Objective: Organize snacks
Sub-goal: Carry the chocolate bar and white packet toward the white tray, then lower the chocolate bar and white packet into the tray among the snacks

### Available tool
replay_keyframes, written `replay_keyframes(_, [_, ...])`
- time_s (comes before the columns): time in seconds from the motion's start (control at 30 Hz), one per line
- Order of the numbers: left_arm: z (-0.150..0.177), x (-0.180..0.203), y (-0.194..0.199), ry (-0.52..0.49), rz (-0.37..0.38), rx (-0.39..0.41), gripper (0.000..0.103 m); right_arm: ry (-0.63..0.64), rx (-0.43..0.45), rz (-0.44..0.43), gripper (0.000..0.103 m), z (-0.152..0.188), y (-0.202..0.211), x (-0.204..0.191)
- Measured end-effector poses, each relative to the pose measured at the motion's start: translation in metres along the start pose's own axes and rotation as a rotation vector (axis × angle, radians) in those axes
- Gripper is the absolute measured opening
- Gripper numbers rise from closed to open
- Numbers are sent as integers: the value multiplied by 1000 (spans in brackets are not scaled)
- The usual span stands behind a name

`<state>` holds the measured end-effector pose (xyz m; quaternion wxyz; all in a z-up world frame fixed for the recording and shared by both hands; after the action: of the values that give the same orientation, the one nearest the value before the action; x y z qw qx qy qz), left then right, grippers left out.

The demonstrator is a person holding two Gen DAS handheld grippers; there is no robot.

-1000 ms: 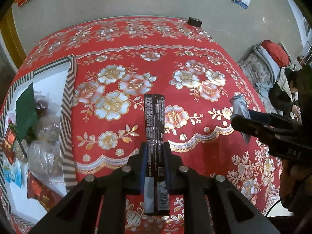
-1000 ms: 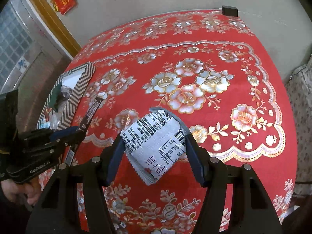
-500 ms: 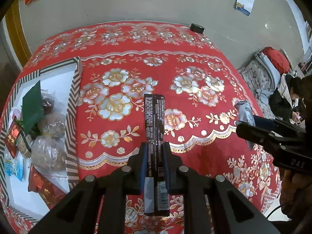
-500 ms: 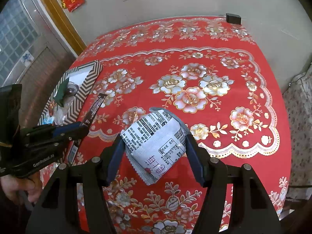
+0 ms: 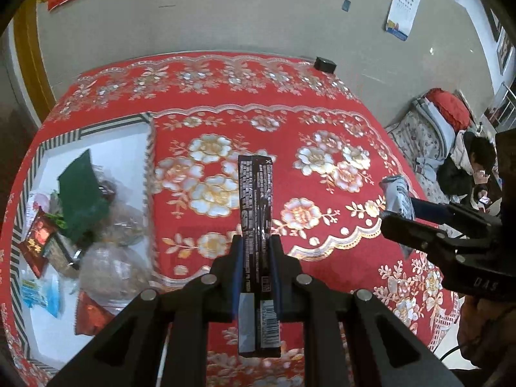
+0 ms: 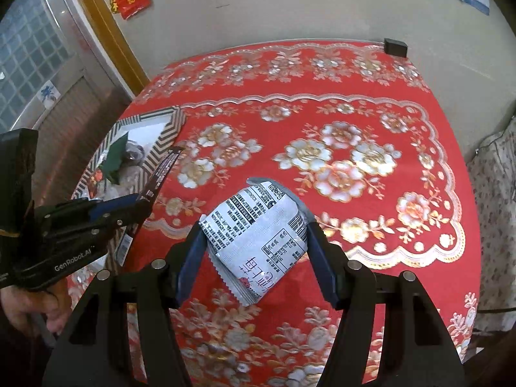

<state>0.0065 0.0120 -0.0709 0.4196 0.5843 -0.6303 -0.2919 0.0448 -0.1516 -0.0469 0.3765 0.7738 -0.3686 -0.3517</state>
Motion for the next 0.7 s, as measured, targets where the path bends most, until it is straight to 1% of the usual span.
replay_keyframes(0.17, [-1,-29,18,22,-9,42,17,28,0,-13,62,-12,-6,-37])
replay_keyframes(0.3, [-1,-60,30,59,-27,70,17,73,-2,-18,62,-21,-13,-70])
replay_keyframes(0.47, [8,-112,41,139,-68,86,17,133,-10,-33,62,-35,-25,-116])
replay_keyframes(0.6, [17,-144,49,175,-108,93,17,186,-20,-51,62,-46,-37,-155])
replay_keyframes(0.7, [22,-162,54,188,-126,98,17,220,-24,-69,62,-55,-48,-182])
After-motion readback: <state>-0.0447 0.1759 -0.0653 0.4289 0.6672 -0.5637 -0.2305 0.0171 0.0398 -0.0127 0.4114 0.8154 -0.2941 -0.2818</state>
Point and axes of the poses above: each gripper's, at about its wrist camera, not at the fingertips, and y roughly against the way its jaws point, x to its right, z to its underside, the point moved 6 cm from there along -y, roughly the way its jaws point, and after that the axes turned 4 degrees about -x, right-handed, at the moved point
